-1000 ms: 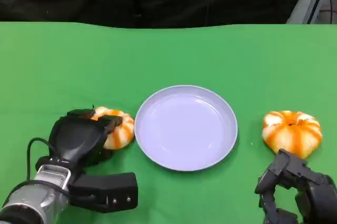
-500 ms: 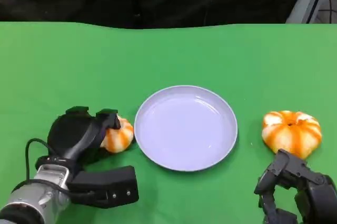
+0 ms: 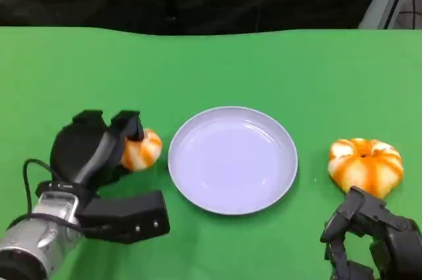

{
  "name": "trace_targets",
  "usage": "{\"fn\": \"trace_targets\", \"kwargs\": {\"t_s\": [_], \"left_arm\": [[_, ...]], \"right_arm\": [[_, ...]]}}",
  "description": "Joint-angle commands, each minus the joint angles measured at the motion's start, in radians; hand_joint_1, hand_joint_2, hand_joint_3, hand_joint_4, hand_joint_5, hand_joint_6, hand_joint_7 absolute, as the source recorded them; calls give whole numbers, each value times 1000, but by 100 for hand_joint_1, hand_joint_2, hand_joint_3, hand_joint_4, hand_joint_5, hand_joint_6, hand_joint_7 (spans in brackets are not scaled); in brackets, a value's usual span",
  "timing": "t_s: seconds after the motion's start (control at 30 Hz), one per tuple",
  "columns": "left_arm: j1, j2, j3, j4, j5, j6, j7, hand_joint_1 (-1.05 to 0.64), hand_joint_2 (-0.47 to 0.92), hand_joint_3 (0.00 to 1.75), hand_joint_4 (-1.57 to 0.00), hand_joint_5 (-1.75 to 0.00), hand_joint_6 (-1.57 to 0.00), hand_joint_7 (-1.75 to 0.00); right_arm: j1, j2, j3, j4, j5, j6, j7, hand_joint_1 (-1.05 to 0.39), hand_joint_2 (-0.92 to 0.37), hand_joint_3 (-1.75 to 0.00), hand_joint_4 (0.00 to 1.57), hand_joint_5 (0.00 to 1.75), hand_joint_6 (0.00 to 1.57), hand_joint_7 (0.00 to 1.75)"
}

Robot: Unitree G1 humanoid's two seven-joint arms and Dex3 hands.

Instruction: Grasp the bread from the table and place it into the plate.

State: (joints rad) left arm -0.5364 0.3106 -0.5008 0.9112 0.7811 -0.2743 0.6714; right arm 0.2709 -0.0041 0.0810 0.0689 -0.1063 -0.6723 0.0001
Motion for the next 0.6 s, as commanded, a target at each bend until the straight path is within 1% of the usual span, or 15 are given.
{"fn": "trace_targets", "kwargs": {"t_s": [0.03,0.07,0.13,0.2,0.3,0.4,0.6], "left_arm": [[18,20,15,-20,-10,11,-19,-2,92,5,-71,-175,-64,-164],[19,20,16,-23,-10,12,-20,-2,92,5,-71,-175,-64,-164],[19,25,21,-142,-3,-9,-31,-2,92,5,-74,-175,-67,-165],[25,28,26,-208,0,-12,-44,-2,92,6,-75,-175,-70,-165],[23,4,29,-261,-3,-11,-72,0,91,5,-76,-175,-70,-164],[12,-21,30,-293,1,-6,-88,1,90,6,-78,-175,-72,-164],[-15,-60,14,-300,2,-42,-146,2,90,7,-79,-175,-71,-169]], "right_arm": [[-1,-14,-12,5,6,-18,0,-10,-56,-114,81,175,71,159],[-2,-14,-12,5,6,-19,0,-10,-56,-114,81,175,71,159],[-2,-12,-12,3,0,-15,-3,-10,-56,-114,81,175,71,160],[-2,-11,-12,3,-2,-13,-4,-11,-55,-114,82,175,71,160],[3,-6,-10,-1,-2,-13,-8,-11,-56,-113,82,175,71,160],[1,-2,-9,1,-2,-17,-9,-10,-56,-113,82,175,72,160],[6,0,-5,-13,-13,-8,-15,-11,-56,-113,82,175,71,160]]}}
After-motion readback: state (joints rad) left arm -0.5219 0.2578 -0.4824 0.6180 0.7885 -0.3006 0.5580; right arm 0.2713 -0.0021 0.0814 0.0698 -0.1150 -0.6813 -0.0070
